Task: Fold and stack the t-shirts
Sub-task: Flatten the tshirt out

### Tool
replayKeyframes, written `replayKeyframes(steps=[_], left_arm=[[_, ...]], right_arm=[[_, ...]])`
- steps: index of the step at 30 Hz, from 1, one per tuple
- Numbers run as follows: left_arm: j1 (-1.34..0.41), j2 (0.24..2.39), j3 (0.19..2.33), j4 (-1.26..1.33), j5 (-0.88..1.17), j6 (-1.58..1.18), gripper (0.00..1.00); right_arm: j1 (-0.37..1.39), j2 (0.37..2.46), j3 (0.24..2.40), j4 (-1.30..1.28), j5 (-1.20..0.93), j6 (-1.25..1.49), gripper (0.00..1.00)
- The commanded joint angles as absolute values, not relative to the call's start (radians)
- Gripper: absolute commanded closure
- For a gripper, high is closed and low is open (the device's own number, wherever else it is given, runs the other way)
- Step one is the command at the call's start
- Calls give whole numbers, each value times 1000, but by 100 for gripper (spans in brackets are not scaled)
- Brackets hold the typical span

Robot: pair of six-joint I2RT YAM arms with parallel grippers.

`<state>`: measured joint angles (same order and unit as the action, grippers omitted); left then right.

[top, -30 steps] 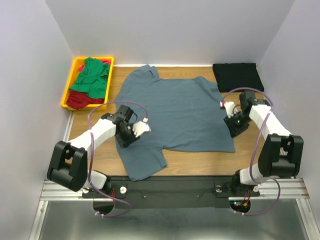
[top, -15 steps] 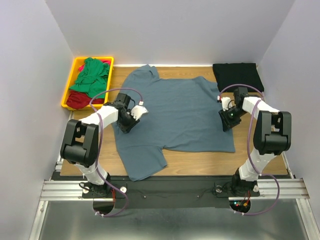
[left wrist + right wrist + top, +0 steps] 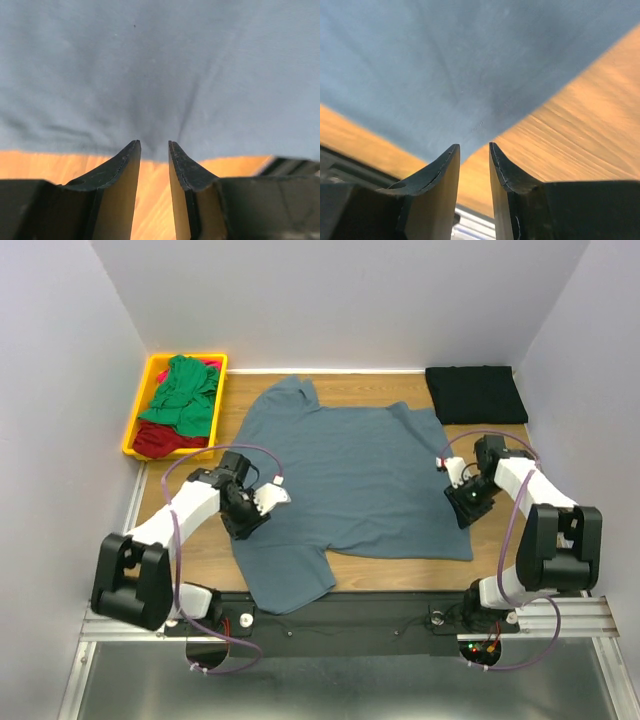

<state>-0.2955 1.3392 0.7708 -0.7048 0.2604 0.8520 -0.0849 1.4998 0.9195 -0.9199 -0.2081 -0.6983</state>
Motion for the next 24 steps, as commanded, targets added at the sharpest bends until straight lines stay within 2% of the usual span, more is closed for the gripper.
replayKeyframes(steps=[1,7,14,20,24], left_arm=[[-296,1276,925,-793,363,897,60],[-278,1514,1098,-562,316,736,60],[-253,1707,1212,-437,264,650,60],[-250,1749,1123,-423,204,692,60],[-250,1692,967,-458,219,736,60]], right_arm=[[-83,1443,1101,-985,-285,-694,64],[-83,1715,1322,-892,-414,-519,69],[-81,1861,1365,-721,-402,-425,71],[-80,1882,1263,-696,-335,-468,72],[-80,1838,1117,-704,-285,-529,72]])
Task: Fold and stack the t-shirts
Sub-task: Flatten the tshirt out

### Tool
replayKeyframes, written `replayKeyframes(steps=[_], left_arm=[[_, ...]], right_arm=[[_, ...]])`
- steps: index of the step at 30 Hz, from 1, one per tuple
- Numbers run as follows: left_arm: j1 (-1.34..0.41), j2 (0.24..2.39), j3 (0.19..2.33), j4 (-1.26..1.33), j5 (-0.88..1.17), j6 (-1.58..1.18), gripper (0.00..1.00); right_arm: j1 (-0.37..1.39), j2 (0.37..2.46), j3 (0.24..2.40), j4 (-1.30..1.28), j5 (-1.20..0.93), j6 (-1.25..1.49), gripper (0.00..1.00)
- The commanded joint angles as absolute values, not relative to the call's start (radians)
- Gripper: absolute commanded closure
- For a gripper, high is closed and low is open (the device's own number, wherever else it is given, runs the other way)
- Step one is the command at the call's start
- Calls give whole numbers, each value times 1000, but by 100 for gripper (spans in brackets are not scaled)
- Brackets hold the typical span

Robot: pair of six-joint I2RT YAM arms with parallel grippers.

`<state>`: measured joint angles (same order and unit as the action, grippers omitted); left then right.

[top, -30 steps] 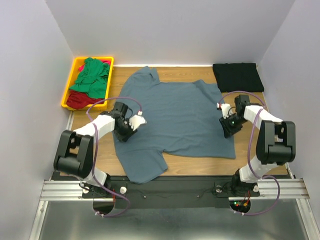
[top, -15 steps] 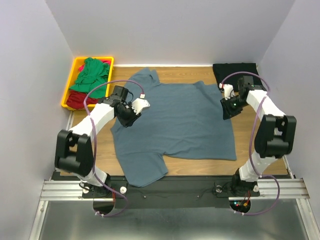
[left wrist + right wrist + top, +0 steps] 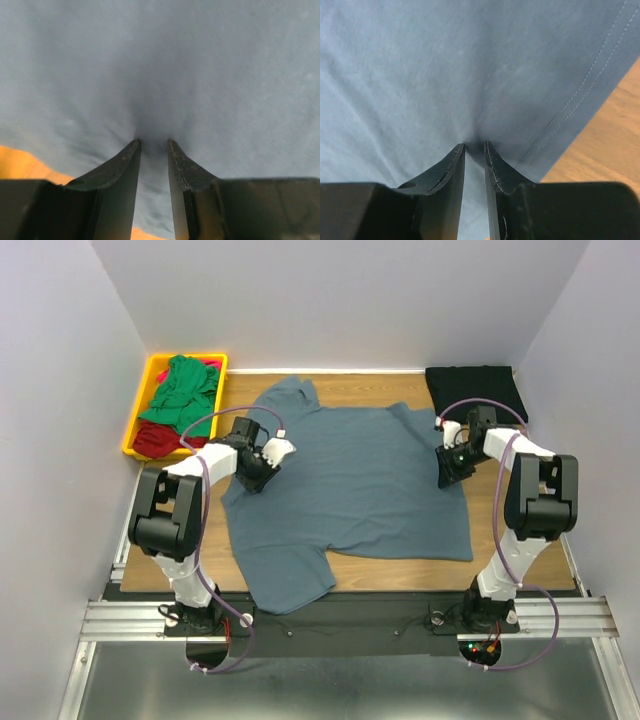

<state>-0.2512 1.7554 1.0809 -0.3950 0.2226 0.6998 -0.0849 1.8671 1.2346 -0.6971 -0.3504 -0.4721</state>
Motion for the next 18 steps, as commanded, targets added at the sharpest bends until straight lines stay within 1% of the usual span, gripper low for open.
replayKeyframes(steps=[1,6,10,13,14,18], left_arm=[[-252,1659,942,-471,228,747,60],[-262,1523,806,-561,256,808,60],[-265,1378,799,-717,325,879,59],[-265,1347,866,-744,366,881,59],[-264,1359,926,-747,379,873,59],[-264,1452,1069,-687,419,795,59]], right_arm=[[-80,1826,1094,-709,-276,-544,72],[-80,1700,977,-805,-219,-627,72],[-81,1588,945,-922,-225,-696,71],[-81,1543,1024,-966,-288,-664,70],[-81,1549,1061,-965,-310,-651,70],[-81,1681,1277,-939,-411,-542,71]])
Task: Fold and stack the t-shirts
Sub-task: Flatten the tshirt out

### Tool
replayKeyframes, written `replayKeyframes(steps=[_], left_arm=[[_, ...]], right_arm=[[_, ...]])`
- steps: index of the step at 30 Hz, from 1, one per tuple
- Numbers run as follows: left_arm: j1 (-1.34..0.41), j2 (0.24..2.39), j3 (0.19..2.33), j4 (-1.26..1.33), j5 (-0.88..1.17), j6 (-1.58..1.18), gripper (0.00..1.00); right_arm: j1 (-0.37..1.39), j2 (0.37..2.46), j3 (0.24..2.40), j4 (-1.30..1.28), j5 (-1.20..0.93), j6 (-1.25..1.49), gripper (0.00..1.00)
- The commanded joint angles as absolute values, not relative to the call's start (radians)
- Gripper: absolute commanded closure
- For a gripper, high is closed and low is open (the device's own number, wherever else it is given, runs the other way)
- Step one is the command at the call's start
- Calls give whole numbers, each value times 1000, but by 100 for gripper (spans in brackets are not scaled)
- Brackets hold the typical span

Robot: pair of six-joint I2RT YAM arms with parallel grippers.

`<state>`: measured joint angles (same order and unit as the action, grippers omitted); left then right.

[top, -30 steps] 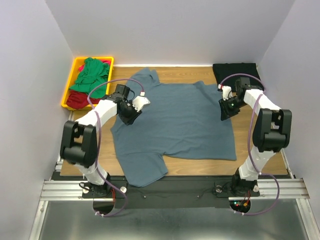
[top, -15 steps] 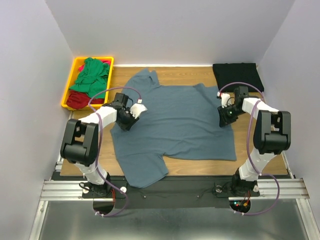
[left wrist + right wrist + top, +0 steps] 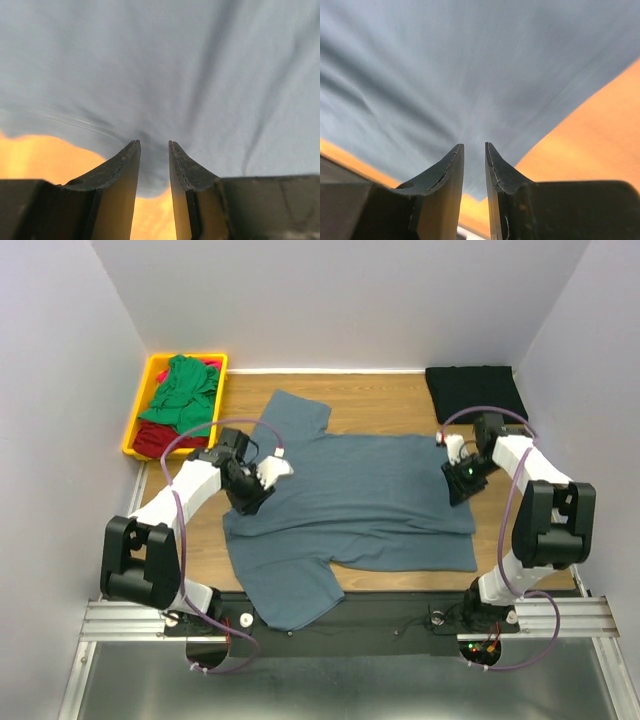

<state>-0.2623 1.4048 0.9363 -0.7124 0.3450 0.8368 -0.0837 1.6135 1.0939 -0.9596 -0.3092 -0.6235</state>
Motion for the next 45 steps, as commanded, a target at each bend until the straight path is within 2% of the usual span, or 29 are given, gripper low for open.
replayKeyframes(steps=[1,8,14,24,27,29,34,38,39,42,45], left_arm=[[-262,1472,1087,-669,414,773,59],[-262,1666,1180,-494,374,660,59],[-258,1727,1118,-453,356,653,60],[-265,1580,858,-574,386,729,63],[-262,1506,851,-624,399,747,62],[-262,1487,897,-661,411,742,60],[-244,1557,1215,-663,485,701,55],[-221,1716,1475,-589,495,626,51],[-216,1747,1476,-581,494,612,47],[-178,1867,1662,-568,512,580,41],[-152,1963,1767,-523,494,542,41]], right_arm=[[-81,1710,1305,-931,-419,-528,71],[-81,1920,1471,-782,-368,-405,72],[-81,1983,1453,-744,-333,-400,72],[-81,1875,1247,-753,-275,-517,71],[-86,1821,1246,-813,-308,-529,71],[-95,1801,1285,-824,-325,-522,68],[-123,1870,1459,-815,-391,-442,62],[-132,1968,1575,-738,-367,-361,60],[-133,1983,1594,-730,-362,-350,59],[-138,2049,1667,-703,-333,-310,58],[-138,2098,1692,-678,-308,-282,53]])
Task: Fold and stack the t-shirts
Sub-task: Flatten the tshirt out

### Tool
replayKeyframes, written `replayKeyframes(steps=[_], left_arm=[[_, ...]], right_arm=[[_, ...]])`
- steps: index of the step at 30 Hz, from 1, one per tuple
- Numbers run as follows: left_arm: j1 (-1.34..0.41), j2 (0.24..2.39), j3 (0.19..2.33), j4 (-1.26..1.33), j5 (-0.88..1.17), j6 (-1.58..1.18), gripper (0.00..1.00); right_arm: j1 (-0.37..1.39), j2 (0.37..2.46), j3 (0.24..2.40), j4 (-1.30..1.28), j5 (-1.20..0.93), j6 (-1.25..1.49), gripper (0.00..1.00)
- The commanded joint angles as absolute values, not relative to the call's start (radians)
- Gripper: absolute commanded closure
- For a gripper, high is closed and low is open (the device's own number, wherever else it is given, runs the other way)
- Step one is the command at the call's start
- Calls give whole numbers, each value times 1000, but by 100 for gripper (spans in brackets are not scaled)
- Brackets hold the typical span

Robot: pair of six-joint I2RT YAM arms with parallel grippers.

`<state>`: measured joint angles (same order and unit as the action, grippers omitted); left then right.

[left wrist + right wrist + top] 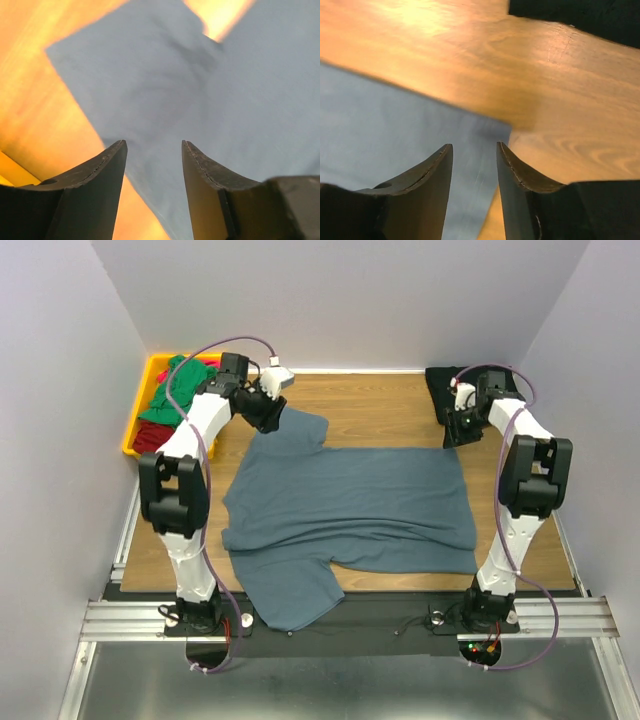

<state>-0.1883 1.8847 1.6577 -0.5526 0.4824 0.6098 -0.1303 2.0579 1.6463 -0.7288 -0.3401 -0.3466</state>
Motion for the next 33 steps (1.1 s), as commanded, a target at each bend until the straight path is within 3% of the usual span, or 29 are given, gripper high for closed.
replayKeyframes(steps=[1,11,23,28,33], left_arm=[[-147,1989,1793,-512,480,519,40],[-126,2255,2006,-430,390,417,39],[-121,2410,2150,-361,347,376,38],[-121,2457,2227,-353,354,368,38],[-121,2497,2269,-348,327,382,38]], right_arm=[[-138,2112,1700,-675,-310,-275,53],[-140,2204,1700,-664,-284,-273,49],[-138,2102,1689,-657,-316,-264,47],[-150,2075,1713,-657,-313,-245,38],[-156,2105,1736,-658,-299,-242,37]])
